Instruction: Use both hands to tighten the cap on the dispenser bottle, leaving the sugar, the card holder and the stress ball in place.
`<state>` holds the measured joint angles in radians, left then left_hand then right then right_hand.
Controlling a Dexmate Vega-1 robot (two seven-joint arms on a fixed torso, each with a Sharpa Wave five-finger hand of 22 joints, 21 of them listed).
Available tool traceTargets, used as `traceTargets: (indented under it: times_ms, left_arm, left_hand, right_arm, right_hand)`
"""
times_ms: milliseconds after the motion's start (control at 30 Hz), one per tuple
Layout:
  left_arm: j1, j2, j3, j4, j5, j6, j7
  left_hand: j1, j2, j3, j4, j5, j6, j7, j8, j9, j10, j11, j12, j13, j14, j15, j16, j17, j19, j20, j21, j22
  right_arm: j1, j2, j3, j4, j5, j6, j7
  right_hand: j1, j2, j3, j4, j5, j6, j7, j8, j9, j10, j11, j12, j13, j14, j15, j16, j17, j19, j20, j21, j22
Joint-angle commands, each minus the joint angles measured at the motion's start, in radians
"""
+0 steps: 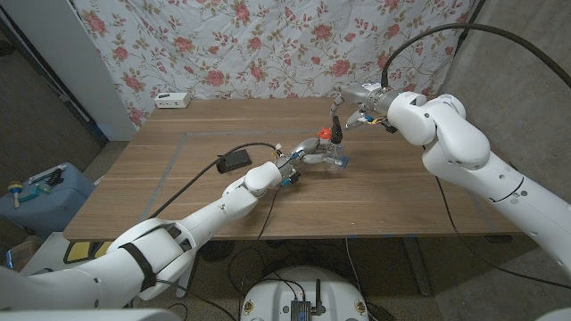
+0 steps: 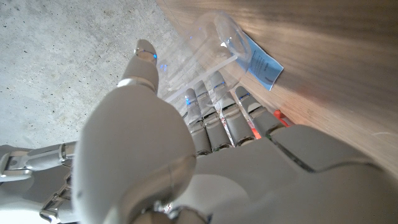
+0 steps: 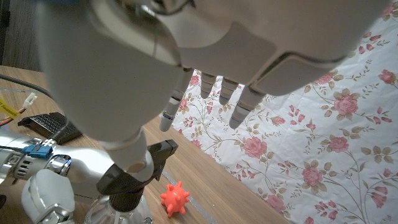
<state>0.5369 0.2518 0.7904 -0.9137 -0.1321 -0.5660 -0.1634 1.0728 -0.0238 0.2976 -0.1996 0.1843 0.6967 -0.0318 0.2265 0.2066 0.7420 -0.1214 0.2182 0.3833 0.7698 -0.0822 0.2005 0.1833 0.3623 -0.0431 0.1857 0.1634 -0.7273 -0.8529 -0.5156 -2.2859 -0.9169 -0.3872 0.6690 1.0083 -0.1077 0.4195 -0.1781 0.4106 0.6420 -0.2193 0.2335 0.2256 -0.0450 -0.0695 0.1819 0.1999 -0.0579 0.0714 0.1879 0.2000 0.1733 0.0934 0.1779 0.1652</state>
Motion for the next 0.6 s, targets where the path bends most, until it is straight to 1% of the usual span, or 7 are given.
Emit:
traceTargets:
  times_ms: [33, 367, 433, 600]
  left_arm:
    - [-0.004, -0.002, 0.001, 0.006, 0.001, -0.004, 0.000]
    - [-0.008, -0.005, 0.003, 0.012, 0.003, -0.007, 0.000]
    - [-0.008, -0.005, 0.003, 0.012, 0.003, -0.007, 0.000]
    - [-0.009, -0.008, 0.004, 0.015, 0.003, -0.009, -0.001]
  left_hand:
    - [-0.046, 0.103, 0.061, 0.048, -0.001, 0.102, -0.027, 0.003, 0.002, 0.009, -0.001, 0.005, 0.005, 0.009, -0.082, 0.003, 0.003, -0.003, -0.084, 0.000, 0.002]
    - [-0.048, 0.103, 0.061, 0.049, -0.002, 0.102, -0.025, 0.003, 0.002, 0.010, 0.001, 0.005, 0.006, 0.009, -0.082, 0.003, 0.003, -0.002, -0.083, 0.000, 0.002]
    - [-0.047, 0.104, 0.061, 0.049, -0.001, 0.102, -0.026, 0.003, 0.002, 0.010, 0.001, 0.005, 0.006, 0.009, -0.082, 0.004, 0.004, -0.003, -0.083, 0.000, 0.002]
    - [-0.047, 0.103, 0.061, 0.048, -0.002, 0.102, -0.026, 0.003, 0.002, 0.010, -0.002, 0.005, 0.006, 0.008, -0.081, 0.003, 0.004, -0.003, -0.083, -0.001, 0.002]
  right_arm:
    - [0.043, -0.013, -0.047, 0.023, 0.025, -0.005, 0.003]
    - [0.066, -0.011, -0.075, 0.030, 0.021, -0.034, 0.045]
    - [0.070, -0.010, -0.079, 0.027, 0.016, -0.045, 0.057]
    - [0.085, -0.005, -0.095, 0.024, 0.003, -0.068, 0.095]
  right_hand:
    - [0.006, 0.002, 0.005, 0.007, 0.005, 0.009, -0.004, 0.006, 0.004, -0.005, -0.004, 0.005, 0.002, -0.007, 0.000, 0.001, 0.004, -0.005, 0.000, 0.003, 0.002]
    - [0.003, 0.003, 0.002, 0.014, 0.006, 0.015, -0.004, 0.008, 0.004, -0.011, 0.000, 0.005, 0.002, -0.012, 0.004, 0.003, 0.005, -0.004, 0.000, 0.005, 0.002]
    - [0.001, 0.002, 0.000, 0.016, 0.007, 0.015, -0.004, 0.008, 0.004, -0.014, 0.008, 0.005, 0.002, -0.014, 0.005, 0.003, 0.005, -0.007, 0.000, 0.004, 0.002]
    - [-0.001, 0.001, -0.003, 0.018, 0.007, 0.014, -0.004, 0.007, 0.003, -0.019, 0.014, 0.004, 0.002, -0.019, 0.008, 0.003, 0.006, -0.006, 0.002, 0.005, 0.002]
